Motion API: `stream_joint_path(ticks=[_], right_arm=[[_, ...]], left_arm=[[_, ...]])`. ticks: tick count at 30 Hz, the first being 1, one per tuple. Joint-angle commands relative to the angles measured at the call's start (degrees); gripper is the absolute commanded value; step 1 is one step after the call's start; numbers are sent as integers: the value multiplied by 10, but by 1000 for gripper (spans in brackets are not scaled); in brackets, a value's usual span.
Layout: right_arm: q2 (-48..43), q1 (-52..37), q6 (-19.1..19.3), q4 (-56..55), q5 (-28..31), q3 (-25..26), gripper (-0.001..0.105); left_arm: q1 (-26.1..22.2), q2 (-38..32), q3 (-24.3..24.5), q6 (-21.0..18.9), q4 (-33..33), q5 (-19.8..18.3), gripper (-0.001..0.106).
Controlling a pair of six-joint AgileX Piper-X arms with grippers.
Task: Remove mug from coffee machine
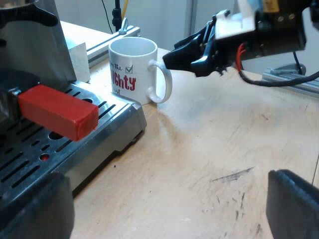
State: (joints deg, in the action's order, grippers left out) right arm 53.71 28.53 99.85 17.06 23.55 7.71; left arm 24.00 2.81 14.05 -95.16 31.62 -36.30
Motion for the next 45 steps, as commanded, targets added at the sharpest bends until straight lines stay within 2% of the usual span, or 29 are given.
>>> stream_joint_path(ticks=[1,4,5,10,11,14,15,16,19,20,24,28,32,33,37,38,39,41,45], right_arm=[[-52,-2,2,-66,-16,8,46],[-100,-2,-13,-156,-20,24,46],[-129,-2,-23,-220,-20,37,46],[-194,-2,-23,-366,-49,93,46],[-201,-2,-23,-389,-59,104,46],[-227,-2,-23,-471,-86,148,46],[-227,-2,-23,-471,-86,148,46],[-233,-2,-23,-504,-108,175,46],[-235,-2,-23,-570,-122,229,46],[-235,-2,-23,-596,-122,253,46],[-227,-4,-23,-647,-122,317,46],[-220,-4,-23,-660,-122,342,46],[-205,-4,-23,-671,-122,370,46],[-156,-4,-23,-687,-122,402,46],[-135,-4,-24,-687,-122,407,46],[-134,-4,-24,-687,-122,407,46],[-122,-4,-46,-687,-122,410,46],[-117,-14,-48,-684,-127,410,46],[-117,-76,-53,-683,-163,410,46]], left_arm=[[3,1,1,-6,-7,-9,80],[3,1,13,-6,-7,-9,80],[3,1,14,-6,-7,-8,80],[1,1,30,-31,-5,3,80],[1,1,42,-61,4,32,80],[1,1,52,-83,11,39,80],[1,1,53,-91,11,40,80],[1,1,63,-123,11,42,80],[1,0,76,-141,11,62,80],[1,0,86,-141,17,86,80],[1,14,116,-141,66,135,80],[1,59,145,-140,102,139,80],[1,133,182,-133,109,163,80],[1,184,215,-116,109,177,80],[-6,249,266,-96,109,203,80],[-7,254,271,-96,109,203,80],[-22,274,286,-96,110,203,80],[-43,289,301,-95,115,203,80],[-100,304,313,-85,129,174,80]])
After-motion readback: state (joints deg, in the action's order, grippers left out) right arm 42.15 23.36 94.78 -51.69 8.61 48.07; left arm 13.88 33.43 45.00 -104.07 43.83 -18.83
